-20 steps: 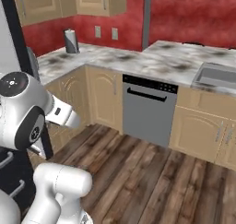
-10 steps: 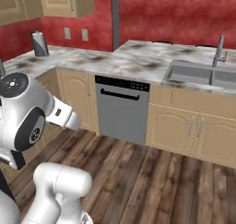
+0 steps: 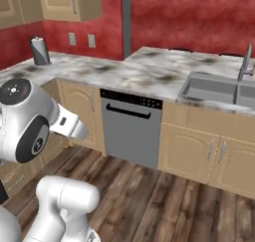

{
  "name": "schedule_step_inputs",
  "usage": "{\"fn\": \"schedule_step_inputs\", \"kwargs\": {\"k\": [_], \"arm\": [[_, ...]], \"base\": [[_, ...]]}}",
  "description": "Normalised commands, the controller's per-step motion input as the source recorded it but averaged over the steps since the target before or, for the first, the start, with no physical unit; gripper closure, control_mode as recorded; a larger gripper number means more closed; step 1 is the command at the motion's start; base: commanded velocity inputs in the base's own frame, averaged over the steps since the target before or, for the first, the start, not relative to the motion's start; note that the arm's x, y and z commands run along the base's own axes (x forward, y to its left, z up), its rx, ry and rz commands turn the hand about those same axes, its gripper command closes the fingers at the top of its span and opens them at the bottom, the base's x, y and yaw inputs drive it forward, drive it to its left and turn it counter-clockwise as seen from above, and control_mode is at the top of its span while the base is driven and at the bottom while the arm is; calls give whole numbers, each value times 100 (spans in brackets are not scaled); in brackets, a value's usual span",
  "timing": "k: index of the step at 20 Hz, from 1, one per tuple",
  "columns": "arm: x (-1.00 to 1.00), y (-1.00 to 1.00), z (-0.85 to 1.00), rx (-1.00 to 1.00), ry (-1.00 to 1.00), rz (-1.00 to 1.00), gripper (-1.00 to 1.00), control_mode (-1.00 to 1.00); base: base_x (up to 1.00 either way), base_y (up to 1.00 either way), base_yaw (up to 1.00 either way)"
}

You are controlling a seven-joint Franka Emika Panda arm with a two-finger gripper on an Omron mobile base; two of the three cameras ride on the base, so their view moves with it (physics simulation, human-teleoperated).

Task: Move the beet and grapes from the top shelf to the second highest shelf to make space. Then, place the pitcher from the counter on the cleared top shelf.

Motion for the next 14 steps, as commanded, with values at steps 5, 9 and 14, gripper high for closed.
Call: {"fn": "schedule_step_inputs", "kwargs": {"k": [5,9,14], "arm": [[0,0,0,0,0,0,-100,100],[0,0,0,0,0,0,-100,100],[0,0,0,0,0,0,-100,100]], "base": [[37,-22,41],[39,-33,50],[53,-50,51]]}}
